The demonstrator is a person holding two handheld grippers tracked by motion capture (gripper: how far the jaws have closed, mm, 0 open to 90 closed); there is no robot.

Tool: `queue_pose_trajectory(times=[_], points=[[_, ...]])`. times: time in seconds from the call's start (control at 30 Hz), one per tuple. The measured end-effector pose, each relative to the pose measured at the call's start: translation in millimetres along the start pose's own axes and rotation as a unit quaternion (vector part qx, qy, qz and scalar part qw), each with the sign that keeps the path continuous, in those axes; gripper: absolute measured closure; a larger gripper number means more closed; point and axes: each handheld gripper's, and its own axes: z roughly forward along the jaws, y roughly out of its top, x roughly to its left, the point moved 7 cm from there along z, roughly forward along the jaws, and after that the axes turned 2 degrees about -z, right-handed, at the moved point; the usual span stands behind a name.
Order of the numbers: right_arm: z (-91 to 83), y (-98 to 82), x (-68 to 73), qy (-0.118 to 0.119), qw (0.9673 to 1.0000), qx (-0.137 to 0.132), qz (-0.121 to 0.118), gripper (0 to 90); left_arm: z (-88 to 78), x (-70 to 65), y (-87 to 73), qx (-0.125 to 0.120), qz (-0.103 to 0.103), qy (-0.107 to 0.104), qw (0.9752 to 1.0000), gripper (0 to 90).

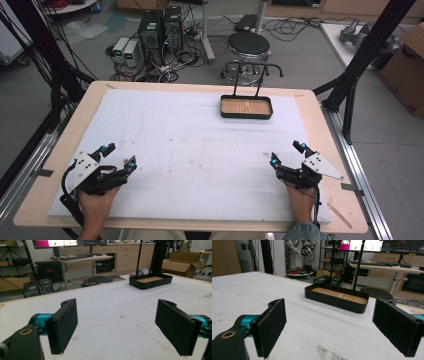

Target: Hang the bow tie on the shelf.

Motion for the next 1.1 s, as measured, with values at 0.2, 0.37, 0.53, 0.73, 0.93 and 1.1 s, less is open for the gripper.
queue_pose_trajectory(times=[0.2, 0.37, 0.53, 0.73, 0.93, 1.1], points=[[0.6, -0.4, -0.7, -0.001, 1.0000, 0.001, -0.004, 10.8, 0.7, -0.7, -0.5, 0.003, 0.001, -0.002, 1.0000, 18.7], [0.9, -1.1, -0.8, -0.002, 1.0000, 0.004, -0.002, 10.8, 0.9, -1.4, -0.4, 0.002, 0.001, -0.005, 1.0000, 18.9], [1.0, -1.2, -0.8, -0.002, 1.0000, 0.005, -0.002, 10.8, 1.0, -2.5, -0.5, 0.004, -0.002, -0.009, 1.0000, 18.9], [1.0, -1.3, -0.8, -0.002, 1.0000, 0.005, -0.002, 10.8, -1.2, -4.3, 2.7, 0.010, -0.001, -0.012, 0.9999, 19.3], [1.0, -1.5, -1.0, -0.001, 1.0000, 0.006, -0.002, 10.8, -14.8, -3.1, 17.9, -0.005, -0.012, -0.022, 0.9997, 21.4], [1.1, -1.6, -1.0, -0.001, 1.0000, 0.006, -0.001, 10.8, -28.9, 4.4, 30.3, -0.021, -0.025, -0.018, 0.9993, 22.1]])
